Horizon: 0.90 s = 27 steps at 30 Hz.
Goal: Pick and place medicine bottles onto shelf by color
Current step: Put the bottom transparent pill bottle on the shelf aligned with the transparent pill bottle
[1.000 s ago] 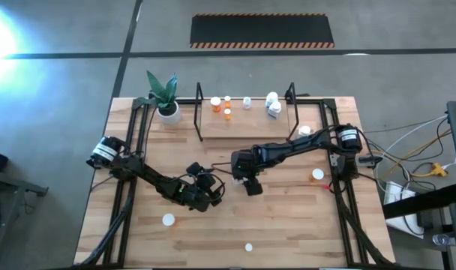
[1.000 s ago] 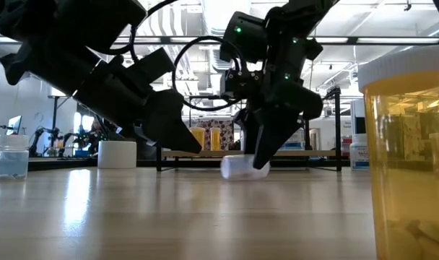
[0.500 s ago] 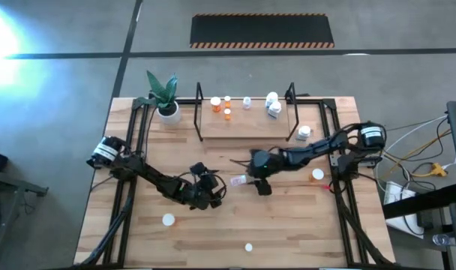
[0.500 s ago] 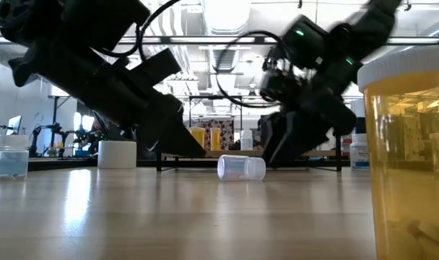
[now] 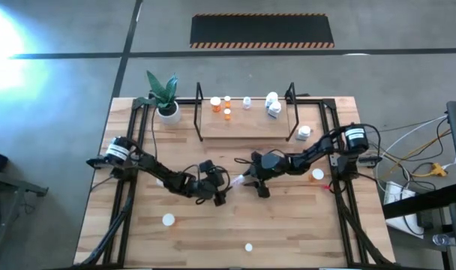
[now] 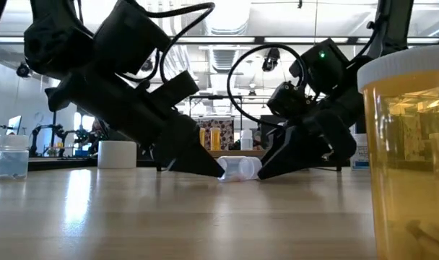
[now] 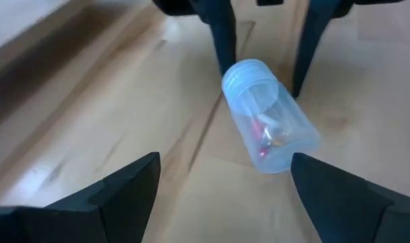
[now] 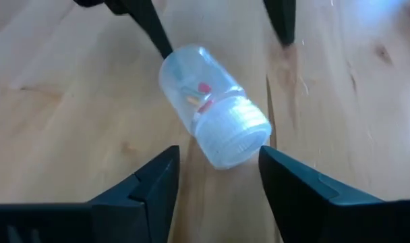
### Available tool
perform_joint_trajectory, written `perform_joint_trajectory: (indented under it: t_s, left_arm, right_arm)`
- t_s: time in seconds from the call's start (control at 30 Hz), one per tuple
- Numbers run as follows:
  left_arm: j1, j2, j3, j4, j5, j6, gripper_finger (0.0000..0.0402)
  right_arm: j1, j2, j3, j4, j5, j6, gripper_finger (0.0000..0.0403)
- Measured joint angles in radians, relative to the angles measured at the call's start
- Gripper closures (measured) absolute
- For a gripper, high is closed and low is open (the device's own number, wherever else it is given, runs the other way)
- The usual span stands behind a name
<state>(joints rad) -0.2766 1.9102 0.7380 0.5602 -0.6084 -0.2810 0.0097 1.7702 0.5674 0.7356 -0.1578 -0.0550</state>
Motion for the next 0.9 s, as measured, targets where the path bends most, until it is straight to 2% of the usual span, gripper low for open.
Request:
perform_joint_trajectory:
  t_s: [0.4,0.73,0.9]
  left_arm:
    - [0.011,-0.001,-0.003,-0.001,0.021,-0.003,0.0086]
    - [0.029,0.001,-0.001,0.002,0.004,-0.051,0.0086]
    - [0.029,0.043,0.033,0.007,0.007,-0.049,0.0086]
  right_arm:
    - [0.0,-0.008,-0.001,0.012,0.0,-0.035,0.0281]
    - [0.002,-0.173,0.016,-0.232,-0.007,-0.064,0.0308]
    - [0.002,-0.196,0.047,-0.274,0.001,-0.082,0.0317]
